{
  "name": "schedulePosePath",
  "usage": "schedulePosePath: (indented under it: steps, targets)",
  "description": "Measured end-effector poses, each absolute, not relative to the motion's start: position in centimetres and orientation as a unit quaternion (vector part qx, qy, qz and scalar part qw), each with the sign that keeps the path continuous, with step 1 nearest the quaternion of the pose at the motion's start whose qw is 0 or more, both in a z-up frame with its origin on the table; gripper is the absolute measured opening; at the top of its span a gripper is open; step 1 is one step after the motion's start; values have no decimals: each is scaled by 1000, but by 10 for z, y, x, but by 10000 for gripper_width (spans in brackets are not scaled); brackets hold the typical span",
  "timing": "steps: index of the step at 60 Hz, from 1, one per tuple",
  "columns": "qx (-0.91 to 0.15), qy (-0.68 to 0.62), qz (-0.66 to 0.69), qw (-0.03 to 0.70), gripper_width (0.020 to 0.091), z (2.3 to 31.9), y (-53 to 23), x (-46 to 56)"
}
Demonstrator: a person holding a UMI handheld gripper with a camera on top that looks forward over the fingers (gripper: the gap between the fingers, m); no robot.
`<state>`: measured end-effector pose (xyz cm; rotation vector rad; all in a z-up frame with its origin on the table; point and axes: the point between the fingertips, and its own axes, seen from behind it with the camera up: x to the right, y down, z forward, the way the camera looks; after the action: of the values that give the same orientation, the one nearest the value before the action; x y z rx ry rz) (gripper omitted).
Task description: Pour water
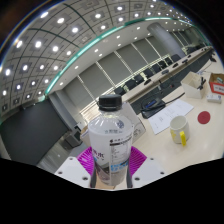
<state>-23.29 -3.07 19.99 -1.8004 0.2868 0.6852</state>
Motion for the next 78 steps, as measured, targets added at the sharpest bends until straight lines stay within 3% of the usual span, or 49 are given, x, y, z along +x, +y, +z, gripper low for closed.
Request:
schedulePosePath:
  steps: [7, 15, 33, 39, 49, 57, 70, 78]
  targets:
    - [-718, 221, 413, 516, 409, 221, 17, -223]
    - [-639, 351, 537, 424, 408, 223, 56, -199]
    - [-472, 529, 657, 257, 407, 175, 105, -148]
    - [-460, 546, 659, 236, 407, 160, 118, -146]
    - [-488, 523, 658, 235, 409, 165, 125, -155]
    - [-573, 442, 621, 302, 409, 188, 117, -154]
    - [-713, 210, 399, 537, 411, 240, 120, -72]
    - [-741, 120, 246, 614, 413, 242, 125, 5]
